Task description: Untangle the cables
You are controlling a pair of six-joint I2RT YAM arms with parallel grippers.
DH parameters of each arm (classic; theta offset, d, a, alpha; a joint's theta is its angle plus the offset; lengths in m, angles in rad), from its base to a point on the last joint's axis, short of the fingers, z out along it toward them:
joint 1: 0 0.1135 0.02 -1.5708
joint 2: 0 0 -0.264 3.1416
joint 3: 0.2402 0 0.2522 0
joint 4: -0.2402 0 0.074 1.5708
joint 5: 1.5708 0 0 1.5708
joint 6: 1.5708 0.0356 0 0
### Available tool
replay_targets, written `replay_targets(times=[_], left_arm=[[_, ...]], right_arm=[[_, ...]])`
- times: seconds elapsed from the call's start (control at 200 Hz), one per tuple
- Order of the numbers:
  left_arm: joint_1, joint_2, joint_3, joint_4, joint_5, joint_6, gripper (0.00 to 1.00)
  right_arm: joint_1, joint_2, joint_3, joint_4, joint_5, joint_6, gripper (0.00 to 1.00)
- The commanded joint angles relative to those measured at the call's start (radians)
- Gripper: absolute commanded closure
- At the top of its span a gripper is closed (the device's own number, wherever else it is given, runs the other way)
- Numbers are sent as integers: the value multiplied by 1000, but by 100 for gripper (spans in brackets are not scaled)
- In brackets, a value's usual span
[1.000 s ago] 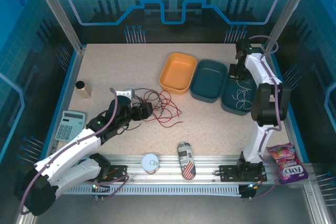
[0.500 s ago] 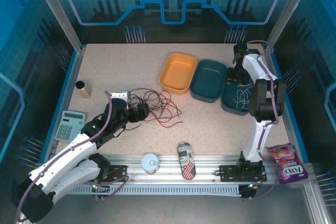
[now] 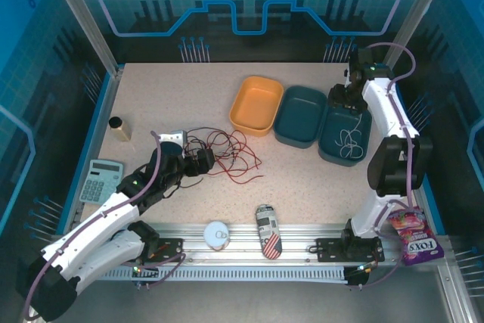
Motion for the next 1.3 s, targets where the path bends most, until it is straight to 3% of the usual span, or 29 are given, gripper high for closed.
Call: replay_targets(times=[0.0,0.09,0.125,0.16,0.18,0.275,0.63,0.976,1.291], left_arm=[[6,-9,-18,-9,-19,20,1],[5,-10,-25,-6,-21,18,1],[5,-10,-27,-2,-21,17,1],[5,-9,-29,2,-19,16,1],[6,-9,-30,4,-18,17,1],[6,-6,-34,5,-21,18,1],[6,54,-8,11,-18,21,1],[6,151,26,38,-17,24,1],[7,192,39,55,-8,24,1]], right_arm=[[-17,-39,26,-35,11,-8,34],[-37,-36,45,-59,49,7,38],[-49,-36,46,-63,59,14,46],[-62,-36,40,-57,62,19,63],[-71,-39,33,-50,65,22,66],[-113,-31,-5,-3,54,30,57],[-150,119,-41,146,120,-14,59],[-164,253,17,159,134,-18,60],[-170,278,1,181,163,-11,60]])
